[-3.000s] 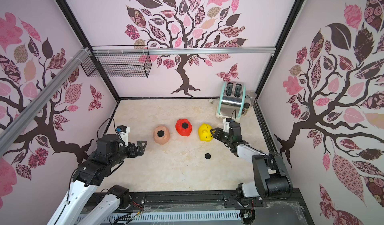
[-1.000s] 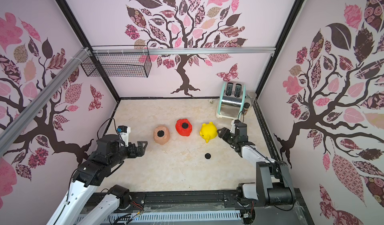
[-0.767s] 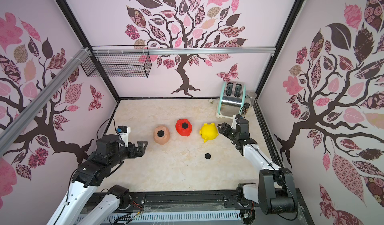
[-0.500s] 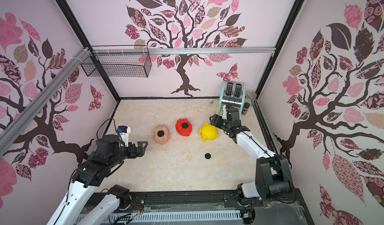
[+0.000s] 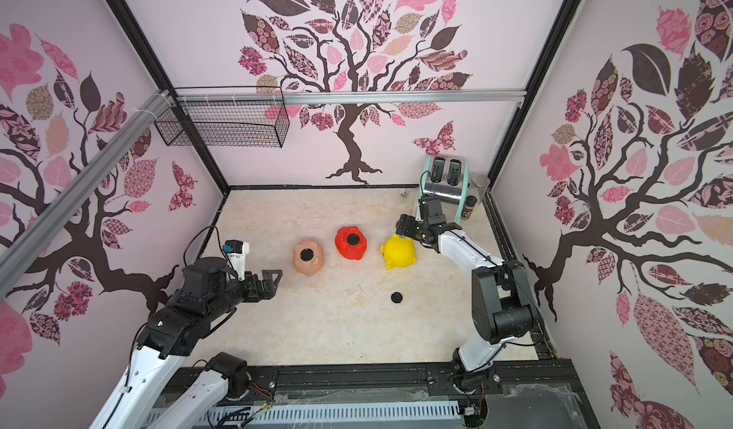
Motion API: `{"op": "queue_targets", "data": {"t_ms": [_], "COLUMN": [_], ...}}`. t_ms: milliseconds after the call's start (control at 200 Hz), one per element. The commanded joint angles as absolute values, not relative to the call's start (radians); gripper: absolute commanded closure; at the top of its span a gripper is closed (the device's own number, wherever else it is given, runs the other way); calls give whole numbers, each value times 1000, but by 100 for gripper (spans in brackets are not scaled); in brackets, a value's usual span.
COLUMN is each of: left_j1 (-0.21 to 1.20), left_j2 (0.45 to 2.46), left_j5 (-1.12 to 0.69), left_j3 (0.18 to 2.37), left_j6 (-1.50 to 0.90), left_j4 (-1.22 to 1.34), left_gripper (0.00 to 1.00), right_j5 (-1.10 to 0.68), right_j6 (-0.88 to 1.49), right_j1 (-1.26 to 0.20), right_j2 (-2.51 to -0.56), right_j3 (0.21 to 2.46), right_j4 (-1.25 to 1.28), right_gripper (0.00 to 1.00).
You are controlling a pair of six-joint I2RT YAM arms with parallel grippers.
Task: Close piggy banks
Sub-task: Turn over the piggy bank at the center of the board.
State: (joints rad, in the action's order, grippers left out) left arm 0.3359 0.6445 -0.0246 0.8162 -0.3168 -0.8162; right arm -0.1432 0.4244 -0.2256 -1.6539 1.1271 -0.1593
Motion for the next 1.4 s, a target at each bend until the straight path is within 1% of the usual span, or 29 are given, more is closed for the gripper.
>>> {"op": "queue_targets", "data": {"t_ms": [0, 75, 145, 290, 365, 480, 695, 1085, 1271, 1396], "left_j1": [341, 341, 341, 342, 343, 345, 348, 348, 349, 350], "left_j2": [635, 636, 637, 635, 635, 635, 632, 633, 633, 634], "left_j5": [-31, -30, -28, -25, -23, -22, -18, -20, -20, -20], "left_j3": [813, 813, 814, 814, 813, 814, 813, 813, 813, 813], "left_j6": [-313, -313, -314, -313, -313, -315, -315, -315, -314, -315], "left_j4": [-801, -801, -802, -803, -802, -805, -805, -805, -805, -805], "left_gripper": [2, 2, 2, 2, 2, 2, 2, 2, 2, 2], "right_j5": [-64, -57, -53, -58, -88, -131, -188, -221, -259, -267], "right_j6": [365, 343, 323, 320, 317, 315, 292, 233, 197, 179], "right_j1": [-266, -286, -305, -310, -310, -315, -331, -360, -366, -366], "right_j2": [-1688, -1706, -1720, -1770, -1793, -1816, -1824, -1790, -1770, -1747], "right_j3": [1196, 1224, 1244, 1299, 1316, 1327, 1332, 1306, 1301, 1307], "right_j4": [-226, -238, -239, -282, -296, -302, -317, -380, -400, -413], "right_gripper": [16, 19, 19, 23, 25, 31, 36, 37, 36, 34]}}
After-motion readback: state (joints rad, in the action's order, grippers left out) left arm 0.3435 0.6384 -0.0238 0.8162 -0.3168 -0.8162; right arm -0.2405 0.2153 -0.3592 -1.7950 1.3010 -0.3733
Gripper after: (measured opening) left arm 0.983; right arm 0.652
